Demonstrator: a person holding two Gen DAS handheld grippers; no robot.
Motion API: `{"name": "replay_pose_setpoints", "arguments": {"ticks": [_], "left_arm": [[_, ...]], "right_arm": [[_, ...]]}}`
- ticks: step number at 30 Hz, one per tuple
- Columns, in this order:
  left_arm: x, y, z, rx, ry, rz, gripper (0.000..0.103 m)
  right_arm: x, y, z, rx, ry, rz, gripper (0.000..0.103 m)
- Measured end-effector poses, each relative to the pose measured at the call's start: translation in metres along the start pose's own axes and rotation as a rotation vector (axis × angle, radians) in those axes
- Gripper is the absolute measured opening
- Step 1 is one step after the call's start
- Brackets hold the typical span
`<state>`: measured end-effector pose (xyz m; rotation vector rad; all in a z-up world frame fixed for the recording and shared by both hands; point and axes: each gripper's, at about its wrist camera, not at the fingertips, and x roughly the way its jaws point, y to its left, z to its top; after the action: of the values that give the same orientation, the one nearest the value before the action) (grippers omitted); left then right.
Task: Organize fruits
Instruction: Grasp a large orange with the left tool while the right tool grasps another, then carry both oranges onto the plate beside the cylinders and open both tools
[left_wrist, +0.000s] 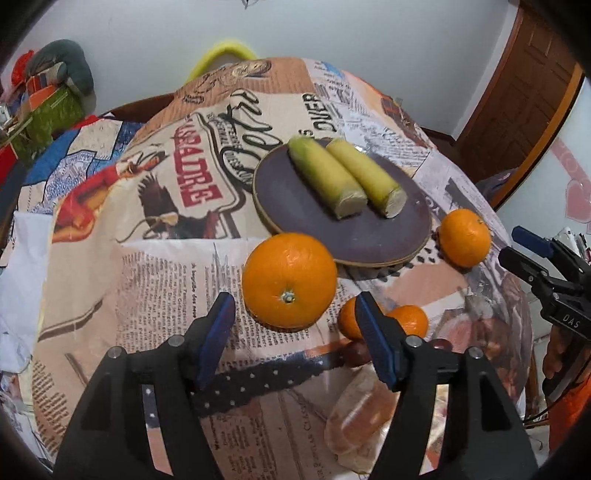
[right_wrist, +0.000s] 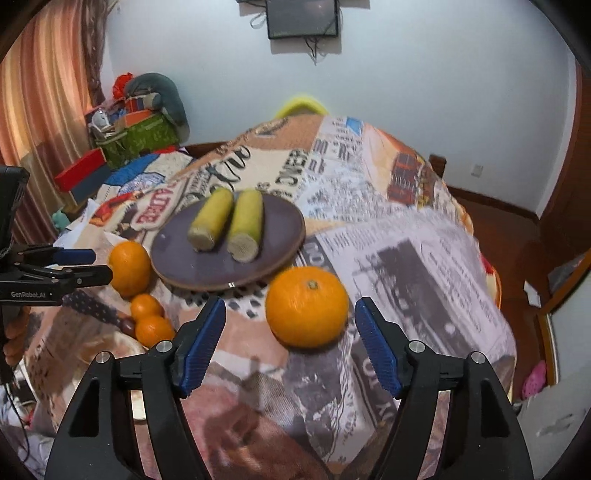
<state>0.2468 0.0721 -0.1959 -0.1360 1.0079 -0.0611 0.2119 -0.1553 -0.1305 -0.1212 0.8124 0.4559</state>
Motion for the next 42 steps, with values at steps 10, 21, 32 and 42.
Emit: {"name": "replay_pose_setpoints", "arguments": {"ticks": [10,21,32,42], "left_arm": [[0.029,0.008,0.0,-0.028,0.03,-0.032,0.067],[0.039,0.004,0.007,-0.016,0.014,-0.02,0.067],[0.032,0.003,0.009,-0.01,-0.005,-0.02,0.064],[0.001,0.0,0.02,-0.005,-0.074,-0.013,0.064]], "right_arm": [[0.034,-0.016,-0.009,0.061,0.082,0.033,0.07],[0.058,-0.016,-0.009,0.06,0.12,0.032,0.07],[0.054,-0.018,-0.008,0.083,0.11,0.059,0.066],[0.035,-0.013,0.006,0.051,0.046,0.045,0.065]]}}
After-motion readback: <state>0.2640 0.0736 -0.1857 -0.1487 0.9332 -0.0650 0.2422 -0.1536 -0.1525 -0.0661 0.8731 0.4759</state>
